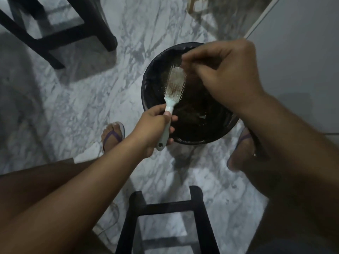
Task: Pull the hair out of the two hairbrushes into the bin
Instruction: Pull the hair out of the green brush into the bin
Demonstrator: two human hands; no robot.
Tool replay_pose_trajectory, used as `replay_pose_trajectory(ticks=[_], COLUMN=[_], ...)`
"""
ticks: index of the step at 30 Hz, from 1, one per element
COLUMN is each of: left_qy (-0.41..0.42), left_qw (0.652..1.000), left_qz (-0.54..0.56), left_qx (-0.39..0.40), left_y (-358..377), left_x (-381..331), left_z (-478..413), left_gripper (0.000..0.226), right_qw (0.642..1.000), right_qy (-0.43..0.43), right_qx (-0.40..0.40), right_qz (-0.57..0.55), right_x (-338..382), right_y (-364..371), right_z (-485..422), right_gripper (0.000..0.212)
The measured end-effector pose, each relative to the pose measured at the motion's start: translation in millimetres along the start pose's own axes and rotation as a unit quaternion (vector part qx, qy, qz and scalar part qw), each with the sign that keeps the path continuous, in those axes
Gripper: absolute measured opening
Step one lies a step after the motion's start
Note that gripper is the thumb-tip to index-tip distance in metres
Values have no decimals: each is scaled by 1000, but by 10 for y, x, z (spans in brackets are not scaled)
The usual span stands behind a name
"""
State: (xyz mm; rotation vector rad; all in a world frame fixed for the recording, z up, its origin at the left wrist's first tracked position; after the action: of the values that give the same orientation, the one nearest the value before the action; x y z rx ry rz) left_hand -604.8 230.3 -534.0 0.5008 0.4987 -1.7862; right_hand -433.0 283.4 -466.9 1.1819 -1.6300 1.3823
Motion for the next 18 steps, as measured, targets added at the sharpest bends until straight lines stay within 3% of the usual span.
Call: replay_pose_trajectory(ticks=[5,7,10,13,15,18], left_qy=[-15,-5,0,8,17,24], left_qw=[1000,999,999,998,998,999], left_qz=[7,8,19,23,20,14], left_qx=[-26,-36,-46,-51,-49,-35], left_y=[-75,-97,-121,-126,-129,-134], left_x=[116,131,133,128,116,103], left_z=[-13,-12,-28,-52,-61,-71], left_gripper=[34,33,30,29,29,31], right_qw=[978,973,992,960,913,771], right_qy=[-181,-196,-44,127,188,325], right_qx=[-103,-122,-13,151,237,370], right_qz=[-19,6,116,197,272,404], right_x=[121,64,-137,-345,-468,-573], right_y=[-194,-241,-185,-39,66,151], right_z=[-6,9,50,99,114,230], right_gripper=[8,9,12,15,36,110])
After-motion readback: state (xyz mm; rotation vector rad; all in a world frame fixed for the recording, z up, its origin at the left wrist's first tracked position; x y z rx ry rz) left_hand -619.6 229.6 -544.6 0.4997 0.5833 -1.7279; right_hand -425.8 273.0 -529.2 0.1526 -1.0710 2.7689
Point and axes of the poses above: each hand's wrist, its own z-axis away from the middle knuckle, its own y-axis out of the palm, x = y × z, the point moved 1 cm from there along -z, towards the middle knuckle, and after that the axes turned 12 degrees about -z, right-handed, at the moved point
